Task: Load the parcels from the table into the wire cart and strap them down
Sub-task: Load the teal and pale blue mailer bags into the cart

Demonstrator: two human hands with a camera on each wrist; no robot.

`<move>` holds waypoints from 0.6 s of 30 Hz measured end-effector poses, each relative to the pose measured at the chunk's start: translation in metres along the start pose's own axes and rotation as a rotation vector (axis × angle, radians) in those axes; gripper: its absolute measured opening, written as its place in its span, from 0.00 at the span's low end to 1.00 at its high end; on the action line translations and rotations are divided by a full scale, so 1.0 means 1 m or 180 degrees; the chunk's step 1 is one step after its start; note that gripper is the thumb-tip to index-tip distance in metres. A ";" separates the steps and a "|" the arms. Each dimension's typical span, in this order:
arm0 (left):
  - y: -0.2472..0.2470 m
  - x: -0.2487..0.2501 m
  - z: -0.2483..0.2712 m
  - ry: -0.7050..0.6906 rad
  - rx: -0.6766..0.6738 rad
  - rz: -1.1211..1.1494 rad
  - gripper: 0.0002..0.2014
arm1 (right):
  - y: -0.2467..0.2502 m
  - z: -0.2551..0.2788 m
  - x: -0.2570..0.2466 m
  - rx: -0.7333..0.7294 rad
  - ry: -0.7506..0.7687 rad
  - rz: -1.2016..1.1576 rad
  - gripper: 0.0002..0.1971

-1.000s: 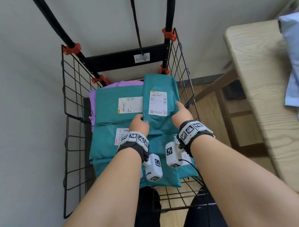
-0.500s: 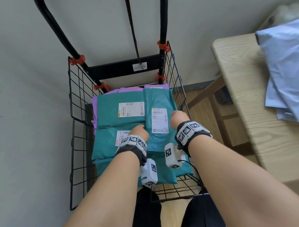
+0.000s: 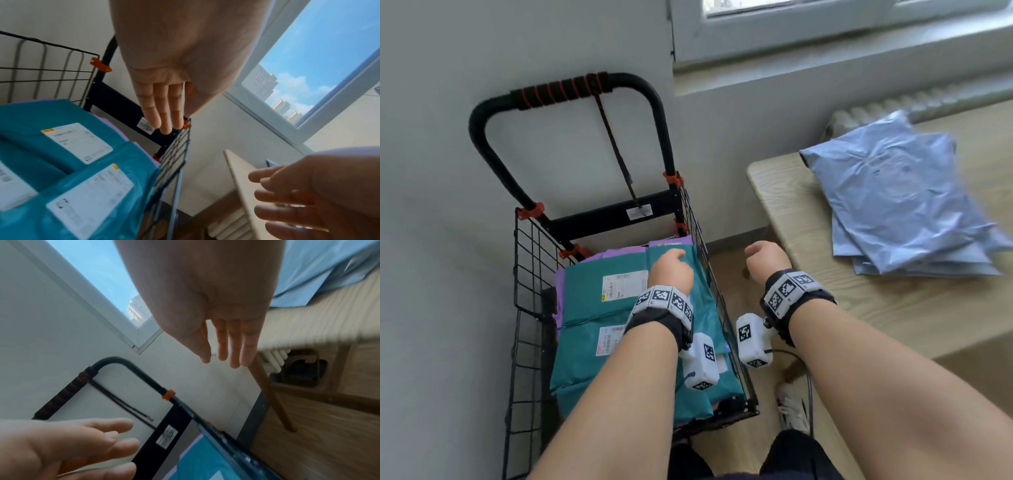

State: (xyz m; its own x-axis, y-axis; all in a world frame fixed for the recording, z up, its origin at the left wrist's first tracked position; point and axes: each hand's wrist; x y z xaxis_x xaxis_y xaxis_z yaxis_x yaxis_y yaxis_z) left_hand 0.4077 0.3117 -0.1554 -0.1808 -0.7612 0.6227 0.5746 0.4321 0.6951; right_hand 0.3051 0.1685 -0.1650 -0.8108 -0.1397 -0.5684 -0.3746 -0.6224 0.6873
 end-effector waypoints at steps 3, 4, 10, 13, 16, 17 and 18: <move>-0.022 0.043 0.005 -0.0078 -0.0031 0.0058 0.21 | 0.042 -0.008 0.023 0.0189 -0.0192 -0.0160 0.19; -0.032 0.058 0.006 -0.0115 -0.0049 0.0057 0.21 | 0.058 -0.011 0.031 0.0241 -0.0240 -0.0185 0.19; -0.095 0.154 0.008 -0.0346 -0.0192 0.0051 0.21 | 0.157 -0.049 0.082 0.0564 -0.0259 -0.0265 0.21; -0.133 0.197 0.005 -0.0317 -0.0327 0.0040 0.24 | 0.204 -0.072 0.114 0.0657 -0.0289 -0.0176 0.22; -0.170 0.228 0.006 -0.0339 -0.0475 0.0021 0.24 | 0.241 -0.093 0.142 0.0706 -0.0339 -0.0069 0.23; -0.181 0.236 0.006 -0.0337 -0.0516 0.0029 0.23 | 0.252 -0.101 0.150 0.0718 -0.0351 -0.0059 0.23; -0.192 0.244 0.005 -0.0343 -0.0544 0.0041 0.21 | 0.263 -0.108 0.156 0.0722 -0.0371 -0.0057 0.23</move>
State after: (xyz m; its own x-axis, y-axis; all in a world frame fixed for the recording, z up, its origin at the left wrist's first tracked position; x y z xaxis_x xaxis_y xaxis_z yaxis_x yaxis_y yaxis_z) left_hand 0.2497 0.0454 -0.1355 -0.2518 -0.6961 0.6723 0.7027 0.3462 0.6216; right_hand 0.1286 -0.1005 -0.1220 -0.8446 -0.0324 -0.5345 -0.4700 -0.4334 0.7689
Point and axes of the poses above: each hand's wrist, its own z-axis away from the middle knuckle, its own y-axis out of the back of the hand, x = y × z, and after that the axes turned 2 degrees about -y, right-handed
